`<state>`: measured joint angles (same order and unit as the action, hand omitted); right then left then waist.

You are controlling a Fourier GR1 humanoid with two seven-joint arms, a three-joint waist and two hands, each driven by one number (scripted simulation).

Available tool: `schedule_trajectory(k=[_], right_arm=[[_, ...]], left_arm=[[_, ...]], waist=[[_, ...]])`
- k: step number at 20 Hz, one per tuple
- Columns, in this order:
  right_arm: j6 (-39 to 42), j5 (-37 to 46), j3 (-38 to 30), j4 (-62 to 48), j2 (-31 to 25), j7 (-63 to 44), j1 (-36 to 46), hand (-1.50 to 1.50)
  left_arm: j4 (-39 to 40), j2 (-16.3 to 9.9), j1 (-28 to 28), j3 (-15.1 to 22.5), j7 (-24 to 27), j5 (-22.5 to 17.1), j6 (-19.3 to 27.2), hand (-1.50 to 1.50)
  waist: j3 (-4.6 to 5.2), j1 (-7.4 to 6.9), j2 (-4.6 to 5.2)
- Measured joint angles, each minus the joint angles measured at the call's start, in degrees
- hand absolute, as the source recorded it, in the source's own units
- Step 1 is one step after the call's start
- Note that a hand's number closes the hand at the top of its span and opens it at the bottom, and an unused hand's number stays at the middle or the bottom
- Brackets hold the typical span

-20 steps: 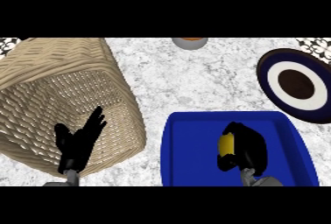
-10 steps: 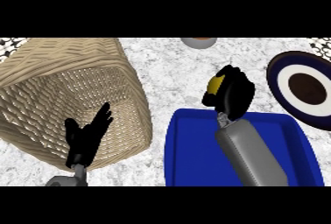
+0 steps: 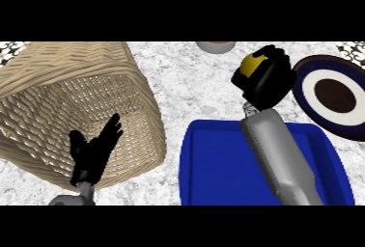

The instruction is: Pick the lemon from the tray and place it in the plate

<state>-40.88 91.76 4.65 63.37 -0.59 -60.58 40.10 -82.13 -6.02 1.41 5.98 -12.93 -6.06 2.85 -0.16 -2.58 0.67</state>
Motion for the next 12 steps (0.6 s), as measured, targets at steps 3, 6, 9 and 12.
schedule_trajectory(k=[3, 6, 9, 12], right_arm=[[-6.58, 0.95, -3.83, -0.1, 0.13, 0.55, -1.44, 1.5], [-13.24, 1.17, -6.97, -0.62, 0.26, -0.28, -2.67, 1.5], [-17.79, 2.16, -10.88, -2.43, -0.71, -0.32, -3.12, 1.5], [-22.3, 1.24, -14.56, -5.51, -3.45, 0.87, -4.05, 1.5]], left_arm=[[0.03, -0.29, -0.12, -0.66, -0.38, -0.42, -0.06, 0.0], [-0.37, -0.24, -0.7, -0.68, -0.13, -0.27, 0.12, 0.0], [-0.25, -0.47, -1.02, -1.08, 0.46, -0.4, -0.19, 0.0], [-0.68, -0.36, -1.15, -1.01, -0.08, -0.27, -0.02, 0.0]], waist=[[-0.04, 0.68, -0.07], [-0.05, 0.94, -0.15], [-0.04, 1.33, -0.27], [-0.02, 1.5, -0.27]])
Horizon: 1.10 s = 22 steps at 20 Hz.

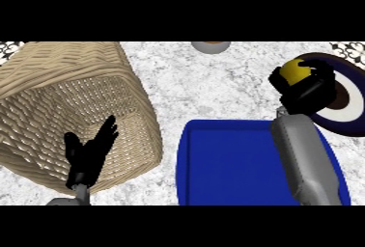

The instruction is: Pick the lemon from the tray and place it in the plate

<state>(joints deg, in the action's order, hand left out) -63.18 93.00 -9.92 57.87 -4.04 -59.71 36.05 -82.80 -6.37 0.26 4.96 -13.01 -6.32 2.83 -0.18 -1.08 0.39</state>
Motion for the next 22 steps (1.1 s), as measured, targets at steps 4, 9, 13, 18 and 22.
schedule_trajectory(k=[4, 9, 13, 18, 22], right_arm=[[-4.77, -2.0, -4.68, -4.48, -4.48, 1.24, 0.24, 1.5], [-10.56, -11.19, -5.73, -12.78, -12.19, 5.73, 1.02, 1.5], [-13.97, -20.95, -2.81, -17.39, -17.45, 9.6, 1.1, 1.5], [-15.44, -32.87, 0.95, -19.52, -22.88, 12.16, 0.6, 1.5], [-10.41, -40.14, 2.15, -22.58, -24.24, 11.24, 0.84, -1.5]], left_arm=[[0.33, -0.06, -0.15, -0.33, 0.8, -0.22, -0.55, 0.0], [0.07, 0.35, -0.01, -0.01, 0.56, 0.22, -0.32, 0.0], [0.06, 0.52, 0.03, -0.12, 0.41, 0.44, -0.11, 0.0], [0.54, 0.79, 0.45, -0.11, 0.57, 0.58, -0.25, 0.0], [0.47, 1.26, 0.88, 0.4, 0.47, 0.66, -0.41, 0.0]], waist=[[-0.07, -0.02, 0.01], [-0.08, -0.4, 0.14], [-0.09, -0.49, 0.17], [-0.24, -0.66, 0.24], [-0.35, -1.28, 0.57]])
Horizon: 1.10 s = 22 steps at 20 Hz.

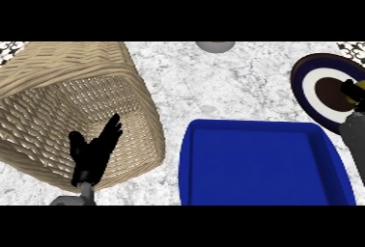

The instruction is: Pick the lemon from the tray and place it in the plate

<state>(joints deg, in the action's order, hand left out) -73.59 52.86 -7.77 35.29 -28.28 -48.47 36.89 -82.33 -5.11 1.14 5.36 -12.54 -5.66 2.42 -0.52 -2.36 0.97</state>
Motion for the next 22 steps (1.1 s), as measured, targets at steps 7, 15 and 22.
schedule_trajectory(k=[7, 15, 22], right_arm=[[5.8, -13.22, 1.64, 3.28, -0.51, 9.13, -1.91, -1.5], [4.52, -27.01, -1.04, 14.13, -0.59, 24.69, -5.04, -1.5], [7.72, -42.31, -6.43, 25.24, 0.82, 37.22, -11.9, -1.5]], left_arm=[[-0.2, -0.4, -0.05, -0.3, -0.09, -0.27, -0.49, 0.0], [-0.26, -0.31, -0.67, -0.62, 0.2, -0.41, -0.37, 0.0], [-0.42, -0.73, -1.8, -1.61, 0.56, -0.68, -0.16, 0.0]], waist=[[-0.28, -0.37, 0.29], [-0.36, 0.59, 0.1], [-0.35, 2.18, -0.47]])
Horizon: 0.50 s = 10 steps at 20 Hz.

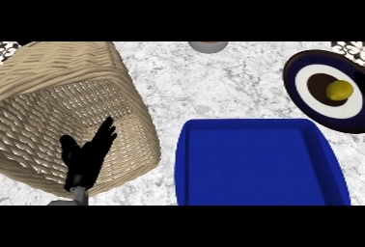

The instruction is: Pick the lemon from the tray and place it in the plate

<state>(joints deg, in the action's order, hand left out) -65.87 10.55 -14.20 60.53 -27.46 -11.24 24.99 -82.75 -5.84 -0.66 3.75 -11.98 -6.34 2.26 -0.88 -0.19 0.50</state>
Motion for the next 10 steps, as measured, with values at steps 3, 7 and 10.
schedule_trajectory(k=[3, 7, 10], right_arm=[[4.62, -6.62, -1.86, 5.58, 3.06, 7.59, -4.67, -1.5], [14.65, -15.33, -5.77, 9.11, 6.41, 19.67, -11.0, -1.5], [22.94, -20.83, -9.05, 8.16, 9.14, 29.72, -15.43, -1.5]], left_arm=[[-0.24, 0.18, -0.69, -0.16, 0.25, 0.01, 0.33, 0.0], [-1.36, 0.22, -1.83, 0.06, 0.16, 0.11, 0.42, 0.0], [-1.15, 0.26, -1.15, 0.08, -0.72, 0.59, 0.94, 0.0]], waist=[[0.07, 0.65, -0.3], [0.22, 0.88, -0.48], [0.4, 0.86, -0.48]])
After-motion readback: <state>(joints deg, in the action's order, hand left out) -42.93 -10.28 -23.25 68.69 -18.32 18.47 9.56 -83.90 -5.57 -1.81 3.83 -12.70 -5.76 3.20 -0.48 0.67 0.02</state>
